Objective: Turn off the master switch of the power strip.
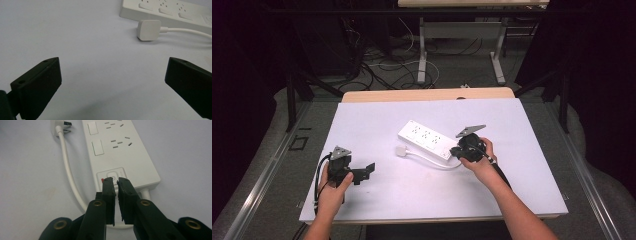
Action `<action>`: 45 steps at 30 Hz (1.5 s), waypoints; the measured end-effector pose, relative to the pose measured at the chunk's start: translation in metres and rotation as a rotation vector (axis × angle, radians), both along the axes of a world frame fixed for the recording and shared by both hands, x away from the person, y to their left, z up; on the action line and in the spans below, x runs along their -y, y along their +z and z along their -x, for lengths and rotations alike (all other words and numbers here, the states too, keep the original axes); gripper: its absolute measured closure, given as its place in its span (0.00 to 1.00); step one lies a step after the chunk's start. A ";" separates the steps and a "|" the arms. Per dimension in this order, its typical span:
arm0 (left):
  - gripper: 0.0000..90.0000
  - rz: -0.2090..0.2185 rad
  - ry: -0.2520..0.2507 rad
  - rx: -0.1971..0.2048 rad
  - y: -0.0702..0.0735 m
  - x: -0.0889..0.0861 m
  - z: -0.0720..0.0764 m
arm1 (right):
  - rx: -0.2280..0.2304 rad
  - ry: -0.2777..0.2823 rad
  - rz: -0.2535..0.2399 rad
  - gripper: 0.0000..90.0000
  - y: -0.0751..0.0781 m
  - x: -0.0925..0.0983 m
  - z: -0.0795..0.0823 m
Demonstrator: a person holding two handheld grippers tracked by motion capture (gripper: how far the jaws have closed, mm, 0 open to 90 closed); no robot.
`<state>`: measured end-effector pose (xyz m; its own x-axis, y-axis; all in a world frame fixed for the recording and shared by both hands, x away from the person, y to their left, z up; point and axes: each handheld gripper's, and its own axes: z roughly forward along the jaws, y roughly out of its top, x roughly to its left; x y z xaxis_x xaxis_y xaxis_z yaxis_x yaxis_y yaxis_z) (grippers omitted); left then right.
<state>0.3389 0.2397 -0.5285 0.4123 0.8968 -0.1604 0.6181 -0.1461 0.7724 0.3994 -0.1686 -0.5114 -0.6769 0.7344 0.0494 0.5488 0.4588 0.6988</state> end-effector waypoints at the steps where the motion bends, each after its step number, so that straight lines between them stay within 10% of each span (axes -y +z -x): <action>1: 0.01 0.000 0.000 0.000 0.000 0.000 0.000 | 0.015 0.005 -0.024 0.94 -0.002 0.000 -0.001; 45: 0.01 0.005 0.004 -0.003 0.000 -0.003 -0.001 | -0.004 -0.004 0.011 0.99 -0.012 -0.028 -0.021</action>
